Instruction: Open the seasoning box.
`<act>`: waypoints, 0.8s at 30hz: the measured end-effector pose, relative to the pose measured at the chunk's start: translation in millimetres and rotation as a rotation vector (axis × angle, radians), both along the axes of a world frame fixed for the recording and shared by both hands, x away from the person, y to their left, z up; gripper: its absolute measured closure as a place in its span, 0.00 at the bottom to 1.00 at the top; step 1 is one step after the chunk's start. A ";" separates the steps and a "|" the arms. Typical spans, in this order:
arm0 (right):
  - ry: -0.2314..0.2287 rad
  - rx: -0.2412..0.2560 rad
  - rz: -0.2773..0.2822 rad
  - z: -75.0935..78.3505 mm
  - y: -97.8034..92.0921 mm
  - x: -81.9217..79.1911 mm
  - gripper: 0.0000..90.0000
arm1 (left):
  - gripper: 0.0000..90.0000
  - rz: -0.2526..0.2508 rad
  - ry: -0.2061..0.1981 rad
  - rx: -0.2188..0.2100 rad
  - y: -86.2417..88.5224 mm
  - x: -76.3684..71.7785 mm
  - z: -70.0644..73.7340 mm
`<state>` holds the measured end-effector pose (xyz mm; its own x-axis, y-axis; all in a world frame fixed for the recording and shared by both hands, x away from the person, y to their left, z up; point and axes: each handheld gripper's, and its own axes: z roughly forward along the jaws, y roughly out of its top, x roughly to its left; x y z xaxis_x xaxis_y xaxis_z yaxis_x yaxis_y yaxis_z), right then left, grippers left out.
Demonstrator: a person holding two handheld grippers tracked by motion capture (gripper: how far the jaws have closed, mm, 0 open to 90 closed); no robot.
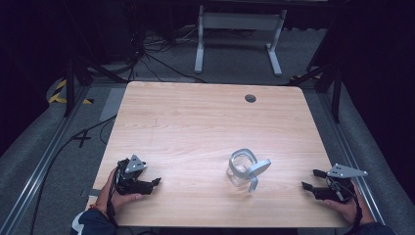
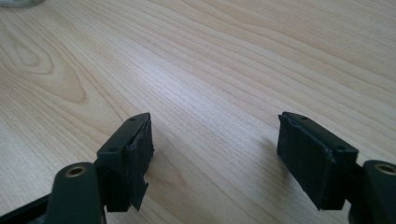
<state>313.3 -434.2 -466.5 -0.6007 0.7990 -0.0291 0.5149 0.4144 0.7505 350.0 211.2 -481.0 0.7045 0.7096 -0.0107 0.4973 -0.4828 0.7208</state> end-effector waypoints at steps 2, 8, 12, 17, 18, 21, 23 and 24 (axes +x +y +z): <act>0.001 0.001 0.000 0.0 0.2 0.2 0.29 | 0.19 0.004 0.002 0.002 0.0 -0.3 0.1; 0.002 -0.005 -0.001 0.0 1.2 1.2 0.27 | 0.19 0.006 0.002 -0.001 -0.2 -0.5 0.0; 0.002 -0.004 0.000 0.0 1.3 1.2 0.27 | 0.19 0.006 0.002 -0.001 -0.2 -0.5 0.0; 0.001 -0.005 0.005 0.0 1.2 1.6 0.27 | 0.19 0.003 0.001 0.003 0.1 -0.3 0.2; 0.003 -0.006 0.006 0.1 1.1 1.6 0.27 | 0.19 0.006 0.001 -0.001 -0.2 -0.4 0.0; 0.001 -0.005 0.005 -0.1 1.2 1.6 0.27 | 0.19 0.006 0.002 -0.001 -0.2 -0.5 0.0; 0.002 -0.005 0.006 0.0 1.1 1.7 0.27 | 0.19 0.000 -0.004 0.008 0.4 0.0 0.3; 0.001 -0.004 0.007 -0.1 1.2 1.7 0.27 | 0.19 0.003 0.000 0.002 0.0 -0.3 0.1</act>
